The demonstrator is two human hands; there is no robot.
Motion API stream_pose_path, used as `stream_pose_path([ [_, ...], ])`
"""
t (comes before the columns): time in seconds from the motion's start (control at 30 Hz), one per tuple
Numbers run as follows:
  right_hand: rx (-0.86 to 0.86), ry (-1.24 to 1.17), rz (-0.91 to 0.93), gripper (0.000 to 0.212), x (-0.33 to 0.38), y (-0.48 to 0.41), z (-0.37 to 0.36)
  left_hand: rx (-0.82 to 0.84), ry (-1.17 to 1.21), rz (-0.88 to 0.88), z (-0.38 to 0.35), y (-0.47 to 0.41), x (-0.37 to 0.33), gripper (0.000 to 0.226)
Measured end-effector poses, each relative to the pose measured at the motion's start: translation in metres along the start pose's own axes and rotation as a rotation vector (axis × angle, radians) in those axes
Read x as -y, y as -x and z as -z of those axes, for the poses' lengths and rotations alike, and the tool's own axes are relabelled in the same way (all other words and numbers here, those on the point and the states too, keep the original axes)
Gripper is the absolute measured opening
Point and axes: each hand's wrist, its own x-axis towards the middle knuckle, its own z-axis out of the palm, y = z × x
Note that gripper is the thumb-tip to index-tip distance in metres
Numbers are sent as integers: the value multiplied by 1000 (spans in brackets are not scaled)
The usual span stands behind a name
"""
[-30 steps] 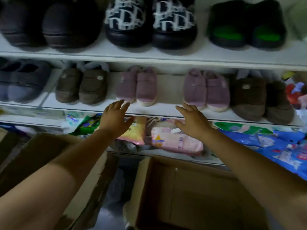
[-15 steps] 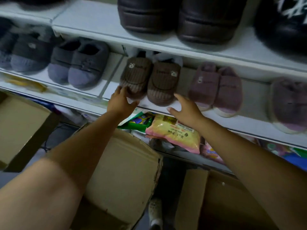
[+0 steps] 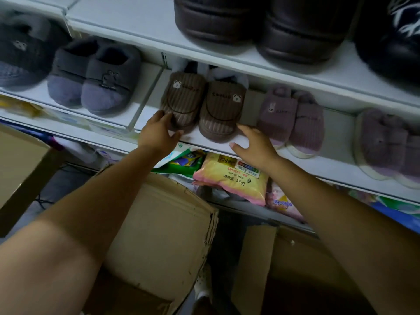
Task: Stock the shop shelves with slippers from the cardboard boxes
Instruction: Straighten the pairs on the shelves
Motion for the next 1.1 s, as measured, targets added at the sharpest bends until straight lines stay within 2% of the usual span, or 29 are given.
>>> stream_pose_path([
  [0.2,-39,310,80,79,-4,48,49,-55,-48,-121,12,59,-35,67],
  [0.33,-83,311,158,78,-1,85,83,-84,-72,-194,32,109,-65,65],
  [0.47,-157,307,223,77,-3,137,117,-180,-76,-286,54,154,-113,57],
  [0.6,-206,388,276,84,-17,201,163,-264,-52,-380,75,199,-190,55],
  [0.7,-284,435,329,77,-34,250,211,-333,-23,-423,81,231,-253,54],
  [0.87,-368,500,318,74,-71,343,295,-381,-19,-530,90,280,-353,67],
  [0.97,-444,536,320,71,-93,386,330,-459,55,-615,97,305,-401,64],
  [1.1,-522,517,257,70,-116,434,378,-452,155,-683,111,322,-468,61],
])
